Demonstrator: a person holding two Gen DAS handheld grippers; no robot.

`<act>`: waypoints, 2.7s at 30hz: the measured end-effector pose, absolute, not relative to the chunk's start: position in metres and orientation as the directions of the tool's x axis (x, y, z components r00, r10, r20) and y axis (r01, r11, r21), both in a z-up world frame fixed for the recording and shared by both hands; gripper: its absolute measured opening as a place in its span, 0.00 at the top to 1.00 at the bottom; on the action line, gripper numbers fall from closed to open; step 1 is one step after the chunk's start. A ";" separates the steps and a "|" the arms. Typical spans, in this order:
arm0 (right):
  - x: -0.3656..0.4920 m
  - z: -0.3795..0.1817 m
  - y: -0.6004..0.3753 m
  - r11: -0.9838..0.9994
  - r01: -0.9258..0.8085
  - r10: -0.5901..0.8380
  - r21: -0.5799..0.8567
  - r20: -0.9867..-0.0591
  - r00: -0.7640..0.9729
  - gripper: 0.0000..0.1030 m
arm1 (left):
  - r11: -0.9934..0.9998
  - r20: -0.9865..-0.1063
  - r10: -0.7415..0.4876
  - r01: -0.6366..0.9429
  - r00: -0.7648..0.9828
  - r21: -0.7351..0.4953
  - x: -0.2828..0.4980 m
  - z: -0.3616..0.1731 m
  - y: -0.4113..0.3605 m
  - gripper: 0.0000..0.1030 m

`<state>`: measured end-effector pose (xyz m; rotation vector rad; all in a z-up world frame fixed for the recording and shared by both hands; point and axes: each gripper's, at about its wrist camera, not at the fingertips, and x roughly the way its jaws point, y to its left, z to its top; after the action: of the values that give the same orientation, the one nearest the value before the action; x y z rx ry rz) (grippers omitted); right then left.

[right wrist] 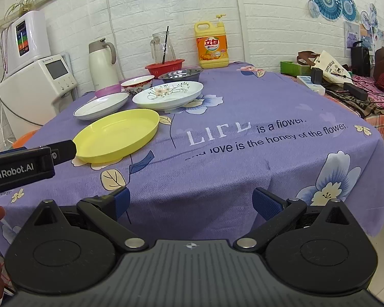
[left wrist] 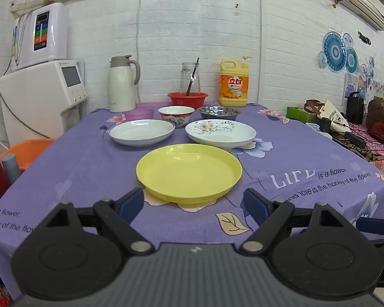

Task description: Organize plates and bowls

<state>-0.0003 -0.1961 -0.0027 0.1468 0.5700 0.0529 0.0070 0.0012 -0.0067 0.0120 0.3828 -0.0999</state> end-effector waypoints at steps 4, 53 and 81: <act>0.000 -0.003 -0.195 0.988 -0.008 0.090 0.154 -0.534 0.841 0.00 | 0.995 -0.376 -0.097 0.101 0.922 -0.008 0.007 -0.007 0.001 0.19; 0.007 -0.012 -0.204 0.974 -0.047 0.161 0.223 -0.532 0.831 0.00 | 0.997 -0.405 -0.038 0.009 0.914 -0.073 0.062 -0.002 0.034 0.19; 0.200 -0.013 -0.134 0.984 -0.174 0.159 0.051 -0.701 0.695 0.00 | 0.982 -0.614 -0.144 0.034 0.776 -0.186 0.205 -0.035 0.082 0.22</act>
<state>0.1996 -0.1340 -0.0125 -0.0198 0.7810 0.1856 0.2052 0.0817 -0.0352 -0.1684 0.6768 -0.0966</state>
